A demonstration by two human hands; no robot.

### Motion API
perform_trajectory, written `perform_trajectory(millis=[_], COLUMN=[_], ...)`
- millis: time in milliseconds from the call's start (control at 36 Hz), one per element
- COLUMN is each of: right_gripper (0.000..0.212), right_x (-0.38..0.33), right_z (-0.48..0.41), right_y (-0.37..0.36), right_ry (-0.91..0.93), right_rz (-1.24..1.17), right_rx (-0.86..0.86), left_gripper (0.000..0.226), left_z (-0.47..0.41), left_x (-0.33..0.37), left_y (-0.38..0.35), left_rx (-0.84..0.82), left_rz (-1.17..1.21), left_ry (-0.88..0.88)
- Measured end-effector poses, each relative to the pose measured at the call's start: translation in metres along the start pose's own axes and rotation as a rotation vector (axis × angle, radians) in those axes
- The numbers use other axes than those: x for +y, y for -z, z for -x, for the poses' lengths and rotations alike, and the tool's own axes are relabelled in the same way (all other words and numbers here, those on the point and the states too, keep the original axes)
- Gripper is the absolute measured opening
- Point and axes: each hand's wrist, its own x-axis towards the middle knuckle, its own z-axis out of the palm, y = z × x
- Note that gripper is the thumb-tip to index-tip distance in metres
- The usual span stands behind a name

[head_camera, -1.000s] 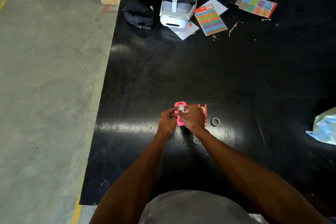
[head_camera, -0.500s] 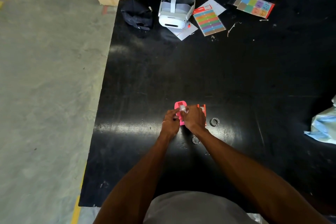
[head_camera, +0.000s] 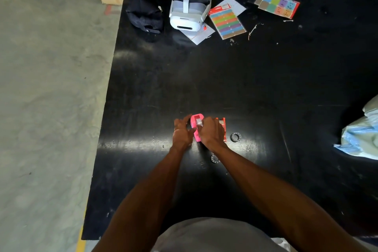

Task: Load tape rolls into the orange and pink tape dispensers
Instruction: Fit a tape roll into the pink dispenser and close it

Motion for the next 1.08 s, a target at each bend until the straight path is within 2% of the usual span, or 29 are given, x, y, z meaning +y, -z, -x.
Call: perform_trajectory(millis=[250,361,444,556,667,833,1083], right_gripper=[0.027,0.039,0.03,0.015,0.018,0.011,0.026], right_x=[0.006,0.005,0.007,0.009,0.009,0.01,0.02], right_z=[-0.004,-0.001,-0.003,-0.006,-0.013,-0.025,-0.043], right_y=[0.001,0.001,-0.002,-0.002,0.003,0.0,0.001], right_ry=[0.037,0.162,0.209,0.243,0.263,0.289,0.337], right_rz=[0.034,0.046,0.09,0.143,0.177,0.154,0.125], right_rx=[-0.006,0.017,0.048,0.071,0.051,-0.014,-0.104], left_gripper=[0.056,0.056,0.057,0.046,0.048,0.043,0.048], left_z=[-0.011,-0.016,-0.019,-0.019,-0.024,-0.029,-0.037], left_x=[-0.01,-0.009,-0.009,-0.006,-0.006,-0.005,-0.004], left_y=[0.007,0.011,0.012,0.014,0.016,0.022,0.025], left_rx=[-0.039,-0.083,-0.109,-0.123,-0.158,-0.232,-0.303], left_rz=[0.011,0.003,-0.029,-0.044,-0.071,-0.067,-0.036], left_ry=[-0.03,-0.024,-0.046,-0.09,-0.086,-0.116,-0.068])
